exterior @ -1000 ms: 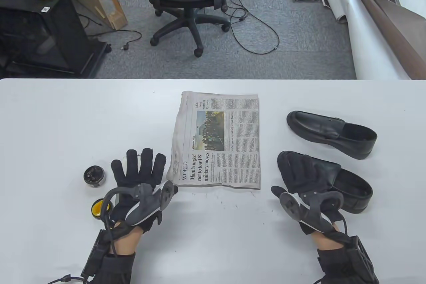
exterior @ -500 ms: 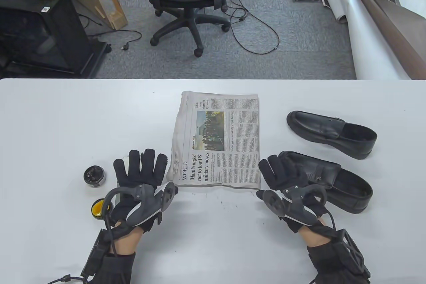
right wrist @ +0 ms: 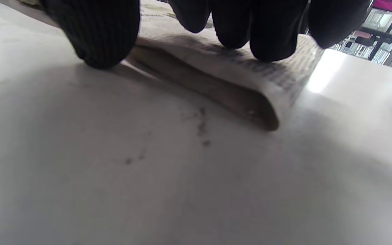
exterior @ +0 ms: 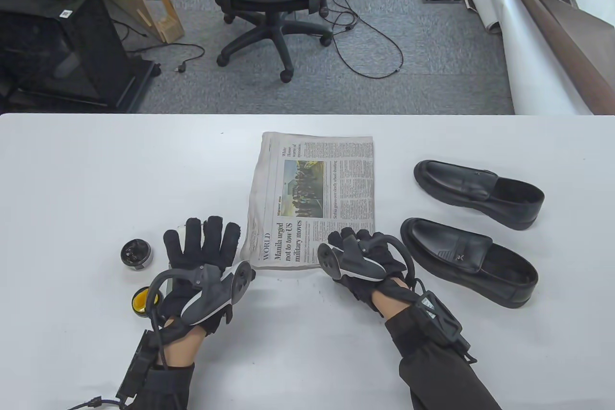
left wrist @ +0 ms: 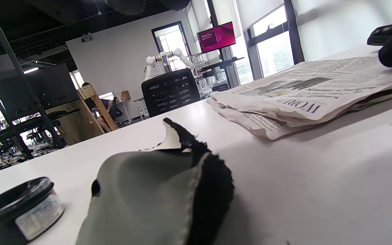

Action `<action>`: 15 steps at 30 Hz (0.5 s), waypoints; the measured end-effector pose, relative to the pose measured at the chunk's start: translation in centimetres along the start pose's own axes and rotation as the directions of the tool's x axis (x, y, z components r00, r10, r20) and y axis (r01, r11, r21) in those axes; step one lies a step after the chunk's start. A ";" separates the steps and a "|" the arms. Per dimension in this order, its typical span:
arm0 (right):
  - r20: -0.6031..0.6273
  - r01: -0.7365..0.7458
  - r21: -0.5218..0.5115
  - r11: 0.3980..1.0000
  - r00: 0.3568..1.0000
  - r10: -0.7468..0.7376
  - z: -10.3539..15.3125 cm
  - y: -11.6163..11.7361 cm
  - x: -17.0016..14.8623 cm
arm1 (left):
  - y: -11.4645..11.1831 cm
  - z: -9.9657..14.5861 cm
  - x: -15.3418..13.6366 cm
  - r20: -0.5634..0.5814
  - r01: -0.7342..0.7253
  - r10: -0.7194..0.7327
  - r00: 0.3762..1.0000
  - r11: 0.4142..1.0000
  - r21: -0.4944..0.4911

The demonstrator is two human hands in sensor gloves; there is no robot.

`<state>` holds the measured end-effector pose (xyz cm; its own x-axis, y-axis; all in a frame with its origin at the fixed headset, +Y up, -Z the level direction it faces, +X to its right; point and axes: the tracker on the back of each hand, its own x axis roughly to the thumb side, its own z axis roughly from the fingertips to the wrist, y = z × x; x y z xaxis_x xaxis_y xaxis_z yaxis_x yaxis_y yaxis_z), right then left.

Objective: Dip and apply built-in sponge shoe polish on shoes

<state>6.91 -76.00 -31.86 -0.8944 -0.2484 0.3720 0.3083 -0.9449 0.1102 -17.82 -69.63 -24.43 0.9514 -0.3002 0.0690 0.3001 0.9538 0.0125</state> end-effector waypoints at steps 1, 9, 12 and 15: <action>0.007 0.015 0.006 1.000 1.000 -0.015 -0.1 0.0 0.1 | 0.0 0.0 0.0 0.003 -0.008 0.008 1.000 1.000 0.000; 0.082 -0.070 -0.090 0.993 0.994 0.078 -0.1 -0.2 1.2 | -0.7 -0.7 0.2 0.032 -0.021 0.022 0.999 0.999 -0.028; 0.103 -0.090 -0.175 0.981 0.989 0.109 0.1 -0.4 1.4 | -0.7 -0.7 0.3 0.041 -0.032 0.033 0.999 0.999 -0.029; 0.113 -0.098 -0.201 0.975 0.986 0.122 0.2 -0.5 1.5 | -0.9 -0.7 0.6 0.053 -0.039 0.041 0.998 0.998 -0.040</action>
<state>5.48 -75.88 -31.14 -0.8076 -0.3360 0.4846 0.3227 -0.9396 -0.1138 -17.45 -70.64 -25.15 0.9579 -0.2601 0.1218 0.2656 0.9636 -0.0306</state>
